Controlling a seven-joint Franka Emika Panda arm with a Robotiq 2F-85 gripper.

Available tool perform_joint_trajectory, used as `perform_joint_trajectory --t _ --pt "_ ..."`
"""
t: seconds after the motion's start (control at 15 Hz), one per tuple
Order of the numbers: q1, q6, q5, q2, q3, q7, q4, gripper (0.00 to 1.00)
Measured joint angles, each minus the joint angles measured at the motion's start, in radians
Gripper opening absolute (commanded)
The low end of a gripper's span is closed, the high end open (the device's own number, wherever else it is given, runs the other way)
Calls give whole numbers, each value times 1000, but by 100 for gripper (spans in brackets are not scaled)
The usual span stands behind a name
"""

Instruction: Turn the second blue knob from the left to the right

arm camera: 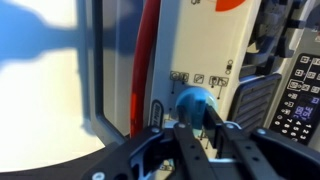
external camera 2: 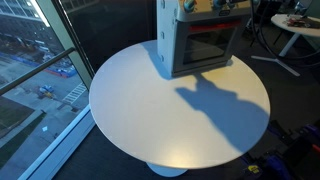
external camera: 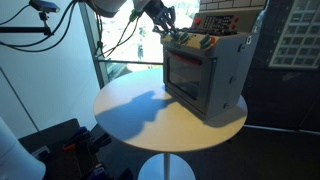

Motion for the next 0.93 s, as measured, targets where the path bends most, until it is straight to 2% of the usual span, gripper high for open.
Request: perform_joint_trajectory --t 0.33,0.4,0.67,0.93 --pt "-8 -1 -1 -16 -12 -3 -33 94" --pt "-8 -1 -1 -20 -13 -8 -38 99" --pt "-7 1 0 -45 -13 -78 -59 100" --pt "7 3 17 -76 -18 -241 -82 100"
